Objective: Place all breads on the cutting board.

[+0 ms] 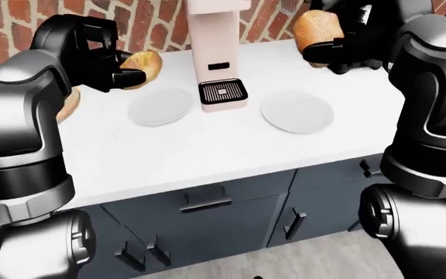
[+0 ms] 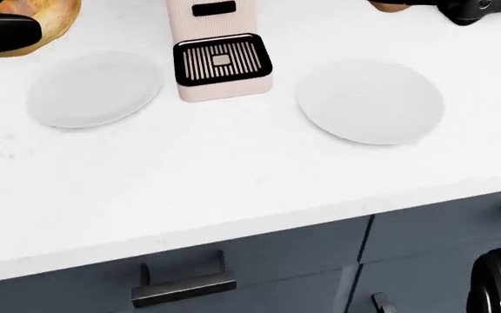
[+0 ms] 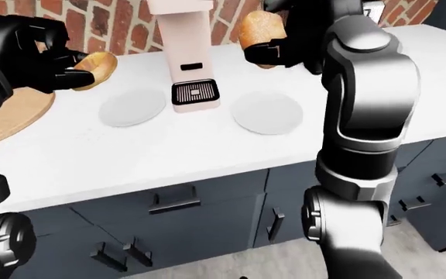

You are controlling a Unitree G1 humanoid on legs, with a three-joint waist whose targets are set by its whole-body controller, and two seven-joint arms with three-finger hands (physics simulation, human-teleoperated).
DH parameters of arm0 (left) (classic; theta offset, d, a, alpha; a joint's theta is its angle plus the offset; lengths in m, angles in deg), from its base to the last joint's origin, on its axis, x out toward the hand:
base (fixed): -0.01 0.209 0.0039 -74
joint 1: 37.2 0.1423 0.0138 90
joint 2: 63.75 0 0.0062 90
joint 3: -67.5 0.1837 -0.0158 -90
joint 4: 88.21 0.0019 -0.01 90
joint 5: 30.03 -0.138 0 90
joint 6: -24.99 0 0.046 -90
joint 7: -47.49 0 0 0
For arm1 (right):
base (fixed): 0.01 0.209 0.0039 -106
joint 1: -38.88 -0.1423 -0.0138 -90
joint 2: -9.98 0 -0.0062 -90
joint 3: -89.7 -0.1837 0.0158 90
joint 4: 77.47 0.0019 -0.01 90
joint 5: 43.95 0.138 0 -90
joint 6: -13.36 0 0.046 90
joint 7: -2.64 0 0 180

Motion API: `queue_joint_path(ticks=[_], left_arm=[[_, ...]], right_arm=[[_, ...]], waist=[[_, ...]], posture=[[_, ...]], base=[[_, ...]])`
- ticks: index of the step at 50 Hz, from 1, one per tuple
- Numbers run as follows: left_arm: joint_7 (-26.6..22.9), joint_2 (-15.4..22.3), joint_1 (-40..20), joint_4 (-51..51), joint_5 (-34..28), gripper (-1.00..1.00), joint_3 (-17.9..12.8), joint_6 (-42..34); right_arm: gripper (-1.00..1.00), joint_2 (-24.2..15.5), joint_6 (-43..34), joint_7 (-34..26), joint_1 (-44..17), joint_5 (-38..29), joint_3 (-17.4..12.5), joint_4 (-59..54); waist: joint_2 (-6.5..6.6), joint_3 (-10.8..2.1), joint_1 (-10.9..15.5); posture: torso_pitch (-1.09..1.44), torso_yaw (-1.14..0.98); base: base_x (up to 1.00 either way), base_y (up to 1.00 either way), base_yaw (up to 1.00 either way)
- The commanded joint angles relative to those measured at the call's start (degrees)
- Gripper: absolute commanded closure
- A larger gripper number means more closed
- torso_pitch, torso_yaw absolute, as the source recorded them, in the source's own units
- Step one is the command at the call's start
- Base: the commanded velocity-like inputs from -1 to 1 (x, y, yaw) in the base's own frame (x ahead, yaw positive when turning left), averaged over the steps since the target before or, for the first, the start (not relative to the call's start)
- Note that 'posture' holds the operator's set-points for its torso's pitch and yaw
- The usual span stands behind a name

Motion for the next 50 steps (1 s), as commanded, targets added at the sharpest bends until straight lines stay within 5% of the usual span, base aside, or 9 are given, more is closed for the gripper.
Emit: queue_joint_path(ticks=[1, 2, 13, 18, 23, 30, 34, 44, 50], left_arm=[[0.41, 0.98, -1.16, -1.46, -0.25, 1.0, -1.25, 1.44], [0.37, 0.92, -0.88, -1.62, -0.24, 1.0, -1.2, 1.5], [0.43, 0.45, -2.52, -0.38, -0.39, 1.0, -0.48, 1.63], [0.34, 0.25, -1.97, -0.77, -0.48, 1.0, -0.62, 1.63], [0.37, 0.11, -1.8, -1.25, -0.37, 1.0, -0.73, 1.24], [0.39, 0.09, -1.05, -1.86, -0.15, 1.0, -0.94, 1.2], [0.38, -0.07, -0.44, -2.64, 0.04, 1.0, -0.99, 0.95], [0.46, -0.35, -1.03, -1.63, -0.07, 1.0, -0.58, 1.4], [0.45, -0.47, -1.18, -1.75, -0.07, 1.0, -0.61, 1.23]], right_arm=[[1.0, -0.22, 1.24, 0.11, -1.33, 0.3, 0.02, 1.83], [1.0, -0.21, 1.35, 0.13, -1.16, 0.34, 0.06, 1.75], [1.0, -0.93, 1.1, -0.11, -1.75, 0.49, -0.12, 1.37], [1.0, -0.73, 1.09, 0.25, -0.87, 0.66, -0.35, 2.18], [1.0, -0.49, 1.14, 0.53, -0.54, 1.01, -0.32, 2.3], [1.0, -0.14, 1.55, 1.06, -0.03, 1.47, -0.55, 2.5], [1.0, -0.07, 1.63, 1.44, 0.75, 1.78, -0.61, 2.85], [1.0, -0.66, 1.73, 1.71, 0.56, 2.4, -0.73, 2.41], [1.0, -0.6, 1.42, 1.92, 0.73, 2.59, -0.65, 2.87]], waist=[[3.02, -3.72, 0.3], [-1.14, -2.53, 1.15], [-7.69, -4.03, 2.31], [-5.65, -3.46, 1.81], [1.48, -5.29, 0.67], [-3.8, -1.85, 0.84], [-3.69, -3.96, 1.32], [-10.3, -2.54, 3.3], [-6.88, -3.78, 3.09]], posture=[[0.0, 0.0], [0.0, 0.0], [0.0, 0.0], [0.0, 0.0], [0.0, 0.0], [0.0, 0.0], [0.0, 0.0], [0.0, 0.0], [0.0, 0.0]], base=[[0.0, 0.19, 0.0], [0.0, 0.35, 0.0], [0.0, 0.4, 0.0], [0.0, 0.36, 0.0], [0.0, 0.35, 0.0], [0.11, 0.25, 0.0], [0.06, 0.0, 0.0], [0.58, 0.01, 0.0], [0.55, 0.0, 0.0]])
